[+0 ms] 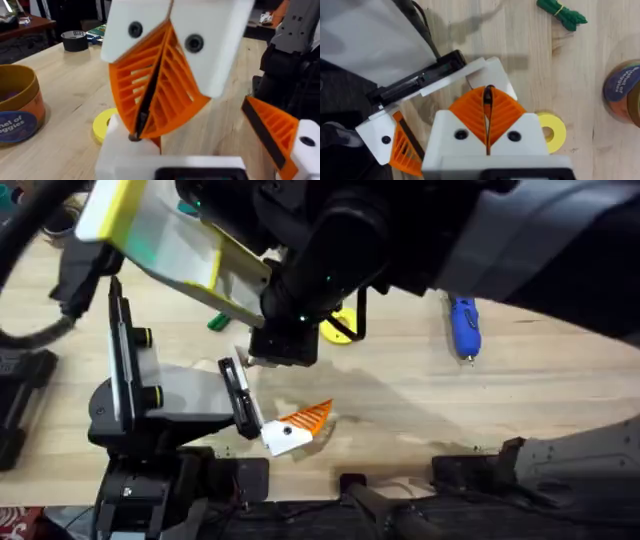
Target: Pick up the gripper from the table and insert it into the empty holder that is missing its gripper. Then pick up a screw, insert it into the mounting hole, and use the screwdriver to tighten it. Finally, clean up the table by picking up the vegetable and placing it into the bucket.
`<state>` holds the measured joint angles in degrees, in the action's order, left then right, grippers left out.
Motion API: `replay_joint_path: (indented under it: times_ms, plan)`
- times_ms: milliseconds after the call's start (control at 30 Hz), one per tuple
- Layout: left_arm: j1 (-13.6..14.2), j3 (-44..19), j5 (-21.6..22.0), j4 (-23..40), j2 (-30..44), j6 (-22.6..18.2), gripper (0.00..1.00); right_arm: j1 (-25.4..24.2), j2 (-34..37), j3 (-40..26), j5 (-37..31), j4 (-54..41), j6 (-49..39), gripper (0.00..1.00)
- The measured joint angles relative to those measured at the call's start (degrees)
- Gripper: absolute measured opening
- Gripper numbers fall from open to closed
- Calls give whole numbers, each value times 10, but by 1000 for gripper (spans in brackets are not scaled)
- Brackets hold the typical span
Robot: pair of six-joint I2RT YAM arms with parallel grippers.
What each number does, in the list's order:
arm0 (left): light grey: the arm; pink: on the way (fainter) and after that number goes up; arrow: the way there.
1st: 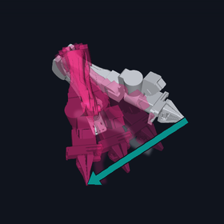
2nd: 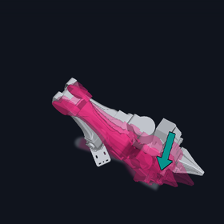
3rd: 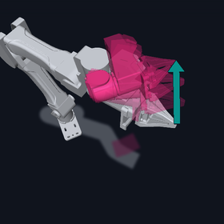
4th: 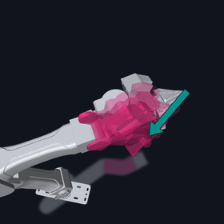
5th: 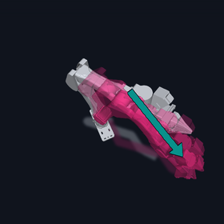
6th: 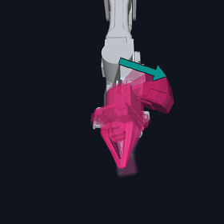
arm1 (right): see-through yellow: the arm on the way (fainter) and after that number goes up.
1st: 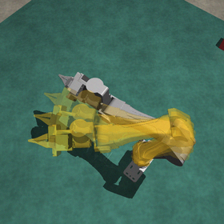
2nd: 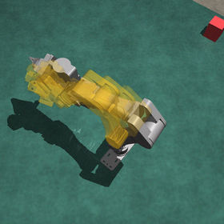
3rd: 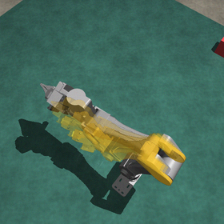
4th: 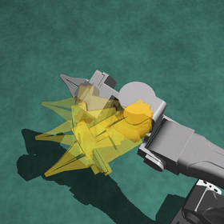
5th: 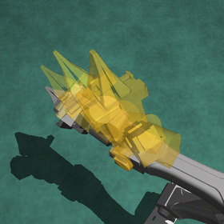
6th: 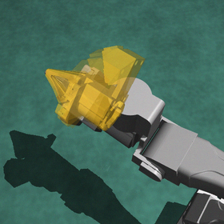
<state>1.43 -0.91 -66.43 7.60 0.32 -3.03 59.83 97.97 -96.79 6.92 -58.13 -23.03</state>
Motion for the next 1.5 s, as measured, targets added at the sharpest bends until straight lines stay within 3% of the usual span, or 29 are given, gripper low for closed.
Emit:
replay_joint_path:
  times_ms: [1500]
  plan:
    - [0,0,4,-1,0,0,986,0,0,2,0,18,0,5]
